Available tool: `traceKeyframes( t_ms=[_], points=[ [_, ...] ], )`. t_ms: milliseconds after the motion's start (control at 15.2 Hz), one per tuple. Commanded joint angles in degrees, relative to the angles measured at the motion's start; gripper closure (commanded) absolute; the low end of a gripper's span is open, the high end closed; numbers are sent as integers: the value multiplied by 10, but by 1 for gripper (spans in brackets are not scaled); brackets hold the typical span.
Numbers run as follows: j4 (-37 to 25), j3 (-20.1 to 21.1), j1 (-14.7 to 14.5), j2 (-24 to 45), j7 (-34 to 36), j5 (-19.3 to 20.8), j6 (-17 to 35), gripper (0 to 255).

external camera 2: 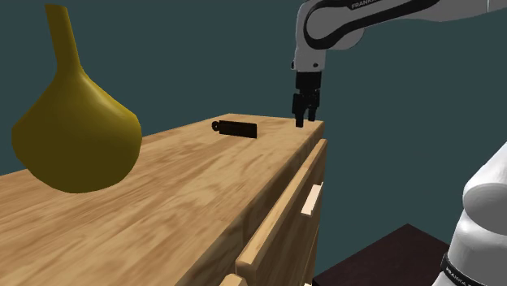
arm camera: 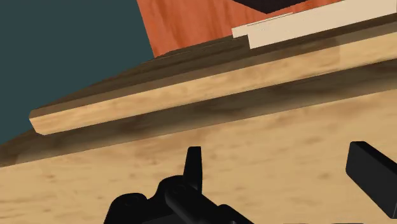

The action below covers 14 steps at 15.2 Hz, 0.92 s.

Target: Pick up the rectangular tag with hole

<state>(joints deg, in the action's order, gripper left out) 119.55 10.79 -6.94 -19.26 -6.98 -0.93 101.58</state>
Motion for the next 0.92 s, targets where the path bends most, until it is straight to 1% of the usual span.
traceKeyframes(
  t_ms=[0, 330, 726, 858],
  points=[
    [-28, 12, -8, 31, 4, -2, 9, 0],
    [-115, 41, -27, 114, 14, 4, 16, 0],
    [-231, 72, -53, 214, 28, 25, 10, 0],
    [-215, 72, -53, 213, 28, 25, 25, 0]
  ],
)
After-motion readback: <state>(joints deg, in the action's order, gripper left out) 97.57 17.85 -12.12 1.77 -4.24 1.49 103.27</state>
